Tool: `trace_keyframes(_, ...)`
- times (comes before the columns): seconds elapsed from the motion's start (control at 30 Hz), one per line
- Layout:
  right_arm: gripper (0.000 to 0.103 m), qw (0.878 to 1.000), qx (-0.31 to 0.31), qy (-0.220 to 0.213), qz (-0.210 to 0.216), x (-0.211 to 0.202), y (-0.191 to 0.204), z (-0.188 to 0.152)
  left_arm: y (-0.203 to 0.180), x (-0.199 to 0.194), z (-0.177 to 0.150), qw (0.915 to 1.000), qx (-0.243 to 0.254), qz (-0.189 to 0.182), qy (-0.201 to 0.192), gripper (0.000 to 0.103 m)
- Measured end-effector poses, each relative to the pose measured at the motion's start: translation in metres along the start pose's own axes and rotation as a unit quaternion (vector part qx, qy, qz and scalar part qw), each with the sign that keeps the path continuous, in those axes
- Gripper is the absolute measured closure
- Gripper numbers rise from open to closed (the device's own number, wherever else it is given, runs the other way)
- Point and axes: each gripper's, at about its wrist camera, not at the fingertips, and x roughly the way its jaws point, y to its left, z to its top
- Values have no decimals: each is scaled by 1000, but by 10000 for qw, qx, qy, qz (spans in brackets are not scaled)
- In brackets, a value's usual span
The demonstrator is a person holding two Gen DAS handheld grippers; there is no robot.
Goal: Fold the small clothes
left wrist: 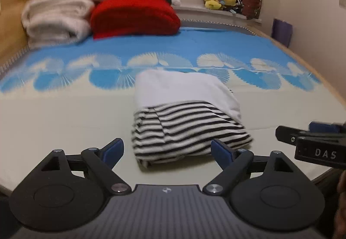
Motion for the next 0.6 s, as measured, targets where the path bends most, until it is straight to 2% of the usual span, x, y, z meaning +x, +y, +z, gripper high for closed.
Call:
trace_keyframes(0.1, 21, 10000, -66, 26, -61, 4, 5, 0, -1, 2, 2, 9999, -112, -118, 30, 12)
trace_keyframes(0.4, 19, 9999, -61, 149, 9, 14, 11, -5, 0, 10, 9, 9985, -497, -26, 245, 12)
trace_keyframes(0.47, 19, 9999, -74, 151, 32, 15, 12, -5, 0, 11, 8, 9985, -468, -25, 269, 3)
trace_keyframes(0.6, 19, 9998, -24, 198, 11, 19, 14, -4, -1, 11, 8, 9988, -451, 36, 188, 1)
